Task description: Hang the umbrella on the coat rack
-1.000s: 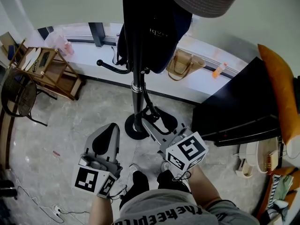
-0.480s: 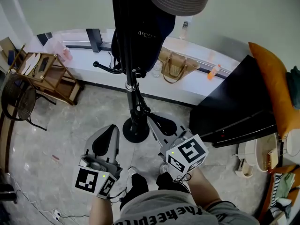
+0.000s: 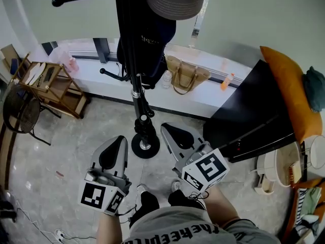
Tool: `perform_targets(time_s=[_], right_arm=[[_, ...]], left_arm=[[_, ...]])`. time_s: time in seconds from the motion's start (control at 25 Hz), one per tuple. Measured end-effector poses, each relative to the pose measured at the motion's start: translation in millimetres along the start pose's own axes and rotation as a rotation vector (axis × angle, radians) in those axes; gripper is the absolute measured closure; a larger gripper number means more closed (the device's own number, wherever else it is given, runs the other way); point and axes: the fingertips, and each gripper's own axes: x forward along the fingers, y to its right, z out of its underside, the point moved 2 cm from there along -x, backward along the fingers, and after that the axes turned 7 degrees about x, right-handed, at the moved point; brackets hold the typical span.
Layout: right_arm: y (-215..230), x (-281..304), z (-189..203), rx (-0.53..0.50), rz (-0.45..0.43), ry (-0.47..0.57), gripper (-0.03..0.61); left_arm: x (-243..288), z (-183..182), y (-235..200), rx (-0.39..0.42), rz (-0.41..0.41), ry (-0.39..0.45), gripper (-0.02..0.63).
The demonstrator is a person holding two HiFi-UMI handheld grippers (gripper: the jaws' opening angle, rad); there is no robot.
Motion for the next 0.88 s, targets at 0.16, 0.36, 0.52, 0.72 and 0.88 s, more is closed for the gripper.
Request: perform_targets(time_s=[0.16,0.36,0.52,0.72,0.88], right_arm=[[-3.5,-15.8,-18.8,-0.018,0.002,0.042,0.568],[-5.4,-33.5,-25.9,-0.029,0.001,0.065,0.568],[-1.5,-40.5,-19.6,-0.016,0.013,0.051,0.568],[0.9,-45.0,-22.4,-0.015,0.02,0.062,0.568],[1.5,-46.2,-24.1,-0.015,0.029,0.065,0.568]], left_arm=[[-4.5,-9.7,8.2,0.013,-0.002,0.02,0.598],[-7.7,-15.9,16.9,0.025,-0.004,0.031,0.598],[-8.2,-14.3,21.0,0.027,-0.003,0.022,0.598],[-7.8,-14.6,25.4,0.029,-0.002,0.021,0.598],[-8.1,-16.6,26.4,0.032,-0.002,0.027,0.598]])
